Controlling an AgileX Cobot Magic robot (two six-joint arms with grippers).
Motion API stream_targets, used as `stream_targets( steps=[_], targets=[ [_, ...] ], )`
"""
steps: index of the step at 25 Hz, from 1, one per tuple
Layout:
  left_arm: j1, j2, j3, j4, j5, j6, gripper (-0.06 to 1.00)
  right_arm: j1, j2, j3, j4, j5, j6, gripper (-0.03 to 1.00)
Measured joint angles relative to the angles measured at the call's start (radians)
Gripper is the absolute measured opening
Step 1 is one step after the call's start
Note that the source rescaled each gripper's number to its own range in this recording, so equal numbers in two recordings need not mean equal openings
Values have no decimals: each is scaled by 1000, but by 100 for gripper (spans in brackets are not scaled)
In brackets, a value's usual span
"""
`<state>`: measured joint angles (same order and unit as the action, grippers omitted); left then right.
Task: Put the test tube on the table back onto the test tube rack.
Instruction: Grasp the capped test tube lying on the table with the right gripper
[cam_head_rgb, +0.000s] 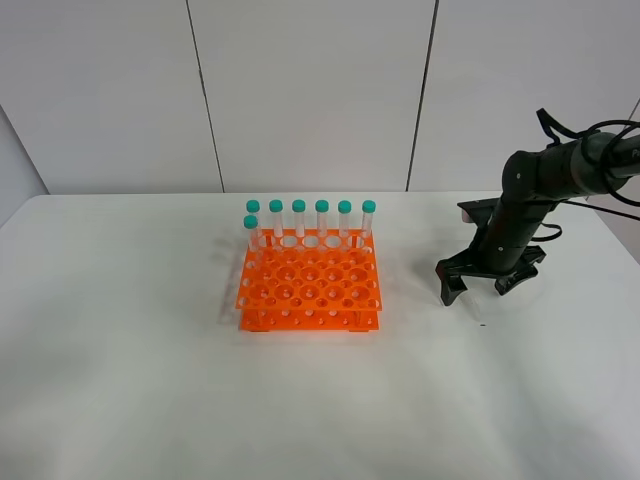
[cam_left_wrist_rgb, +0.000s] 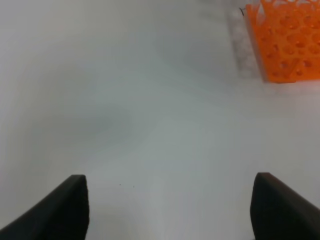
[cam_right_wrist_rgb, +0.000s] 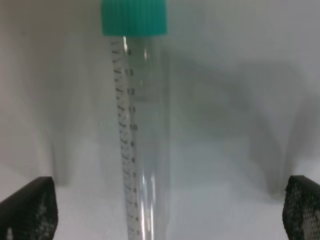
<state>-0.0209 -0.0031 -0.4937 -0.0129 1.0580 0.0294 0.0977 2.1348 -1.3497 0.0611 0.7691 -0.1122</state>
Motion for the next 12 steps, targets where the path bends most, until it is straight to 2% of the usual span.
stream_targets(
  steps=[7, 9, 12],
  targets=[
    [0, 0, 0, 0, 0, 0, 100, 0, 16, 0, -13, -3, -1, 99],
    [0, 0, 0, 0, 0, 0, 100, 0, 16, 0, -14, -6, -1, 94],
    [0, 0, 0, 0, 0, 0, 100, 0, 17, 0, -14, -9, 0, 78]
  ],
)
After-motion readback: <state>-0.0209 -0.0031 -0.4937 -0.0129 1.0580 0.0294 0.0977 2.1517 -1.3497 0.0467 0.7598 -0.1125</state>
